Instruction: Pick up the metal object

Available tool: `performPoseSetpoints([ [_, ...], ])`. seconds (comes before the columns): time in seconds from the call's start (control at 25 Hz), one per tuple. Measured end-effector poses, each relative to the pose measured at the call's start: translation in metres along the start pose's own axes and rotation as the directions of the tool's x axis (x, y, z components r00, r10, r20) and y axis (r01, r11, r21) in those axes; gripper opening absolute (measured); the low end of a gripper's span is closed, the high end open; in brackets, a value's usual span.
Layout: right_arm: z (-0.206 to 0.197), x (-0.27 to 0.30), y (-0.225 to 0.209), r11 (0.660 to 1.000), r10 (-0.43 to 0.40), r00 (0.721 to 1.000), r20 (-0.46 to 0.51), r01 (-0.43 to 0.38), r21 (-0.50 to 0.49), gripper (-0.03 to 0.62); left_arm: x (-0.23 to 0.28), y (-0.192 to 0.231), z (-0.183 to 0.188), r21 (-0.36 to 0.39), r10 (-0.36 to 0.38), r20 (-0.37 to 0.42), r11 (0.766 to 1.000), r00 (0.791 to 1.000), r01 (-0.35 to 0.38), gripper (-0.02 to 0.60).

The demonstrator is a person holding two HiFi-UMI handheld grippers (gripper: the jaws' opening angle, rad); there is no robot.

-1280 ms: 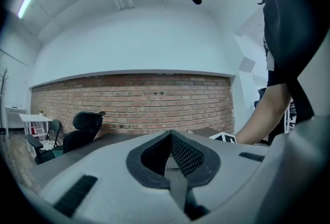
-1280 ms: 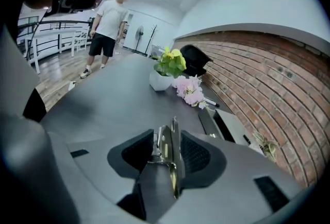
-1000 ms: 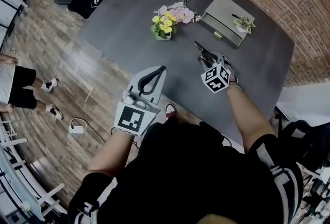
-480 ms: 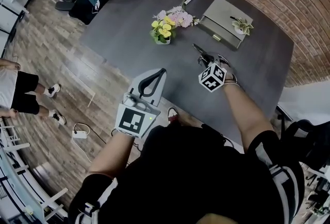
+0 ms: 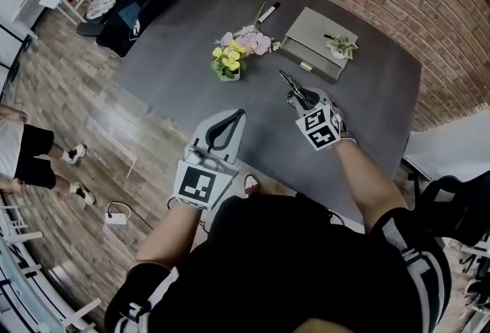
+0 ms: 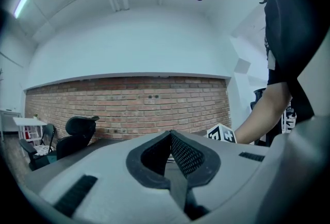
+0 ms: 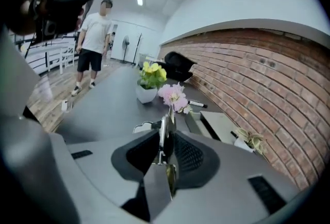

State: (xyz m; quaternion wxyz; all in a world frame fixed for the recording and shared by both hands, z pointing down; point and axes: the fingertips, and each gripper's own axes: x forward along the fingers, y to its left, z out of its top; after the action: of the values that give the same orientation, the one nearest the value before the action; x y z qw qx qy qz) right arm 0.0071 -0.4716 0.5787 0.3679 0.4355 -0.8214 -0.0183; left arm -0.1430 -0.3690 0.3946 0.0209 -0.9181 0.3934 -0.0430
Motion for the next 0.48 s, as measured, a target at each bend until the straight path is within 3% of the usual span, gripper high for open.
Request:
performPoseSetpoints([
  [0.2,0.046,-0.055,-0.019,0.982,-0.069,0.973,0.219,0.028,0.185,0.094,0.008,-0.009,0.013,0.005,-0.015,0.036,1.000,0.999,0.015,0.009],
  [0.48,0.100,-0.134,-0.029,0.925,-0.162,0.866,0.473,-0.034,0.377,0.092,0.013,-0.010,0.022,0.023,-0.017,0.061,1.000,0.998,0.016,0.009],
])
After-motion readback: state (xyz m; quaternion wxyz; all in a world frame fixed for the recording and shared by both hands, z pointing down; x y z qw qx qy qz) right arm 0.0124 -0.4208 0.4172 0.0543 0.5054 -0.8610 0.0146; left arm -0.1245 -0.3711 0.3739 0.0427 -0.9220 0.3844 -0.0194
